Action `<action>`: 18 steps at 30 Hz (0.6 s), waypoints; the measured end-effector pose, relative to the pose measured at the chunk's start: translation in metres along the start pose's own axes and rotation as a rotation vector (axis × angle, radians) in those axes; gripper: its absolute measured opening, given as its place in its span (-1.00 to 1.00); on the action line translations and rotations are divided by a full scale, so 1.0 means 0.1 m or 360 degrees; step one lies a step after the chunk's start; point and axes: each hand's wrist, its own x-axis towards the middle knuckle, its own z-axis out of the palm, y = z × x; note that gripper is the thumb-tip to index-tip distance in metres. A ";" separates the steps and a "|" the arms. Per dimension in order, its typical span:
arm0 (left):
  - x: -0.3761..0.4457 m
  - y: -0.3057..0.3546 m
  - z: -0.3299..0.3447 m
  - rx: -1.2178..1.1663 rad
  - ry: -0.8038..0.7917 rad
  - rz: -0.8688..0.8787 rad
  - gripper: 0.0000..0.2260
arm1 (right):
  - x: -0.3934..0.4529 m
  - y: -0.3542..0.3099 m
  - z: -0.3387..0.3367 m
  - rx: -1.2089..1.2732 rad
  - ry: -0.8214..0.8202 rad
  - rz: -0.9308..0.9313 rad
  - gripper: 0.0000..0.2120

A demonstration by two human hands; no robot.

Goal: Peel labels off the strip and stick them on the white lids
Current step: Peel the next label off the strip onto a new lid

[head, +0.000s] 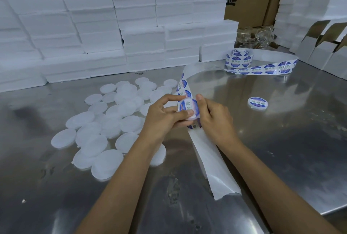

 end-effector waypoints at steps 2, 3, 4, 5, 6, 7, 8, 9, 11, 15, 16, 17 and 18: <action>0.00 0.02 0.00 -0.0033 0.0123 0.0024 -0.75 | -0.01 -0.01 0.02 -0.0049 -0.0055 -0.0031 -0.50; 0.00 0.02 0.00 -0.0031 0.0193 0.0035 -0.77 | -0.02 -0.02 0.03 -0.0066 -0.0080 -0.0039 -0.46; 0.00 0.02 0.01 -0.0019 0.0259 0.0048 -0.80 | -0.03 -0.03 0.04 -0.0057 -0.0102 -0.0037 -0.42; 0.00 0.02 0.01 -0.0003 0.0318 0.0059 -0.83 | -0.03 -0.04 0.05 -0.0027 -0.0126 -0.0029 -0.38; 0.01 0.01 0.02 0.0008 0.0364 0.0069 -0.86 | -0.02 -0.04 0.05 0.0024 -0.0156 -0.0012 -0.38; 0.01 0.01 0.03 0.0013 0.0393 0.0079 -0.87 | -0.01 -0.03 0.06 0.0093 -0.0191 0.0014 -0.39; 0.01 0.01 0.04 0.0008 0.0405 0.0084 -0.88 | 0.00 -0.02 0.06 0.0159 -0.0220 0.0043 -0.43; 0.01 0.01 0.05 0.0001 0.0398 0.0084 -0.90 | 0.00 0.00 0.06 0.0189 -0.0231 0.0072 -0.46; 0.00 0.02 0.05 -0.0010 0.0337 0.0077 -0.92 | 0.02 0.03 0.05 0.0094 -0.0190 0.0129 -0.48; 0.00 0.06 0.01 -0.0049 0.0290 0.0045 -0.75 | 0.11 0.19 -0.10 -0.0356 0.0022 0.0345 -0.52; 0.00 0.07 0.00 -0.0041 0.0302 0.0044 -0.73 | 0.14 0.25 -0.17 -0.0493 0.0093 0.0424 -0.53; 0.00 0.08 -0.02 -0.0030 0.0312 0.0051 -0.74 | 0.16 0.31 -0.25 -0.0616 0.0172 0.0505 -0.54; 0.00 0.08 -0.02 -0.0018 0.0322 0.0065 -0.75 | 0.18 0.36 -0.32 -0.0715 0.0249 0.0579 -0.55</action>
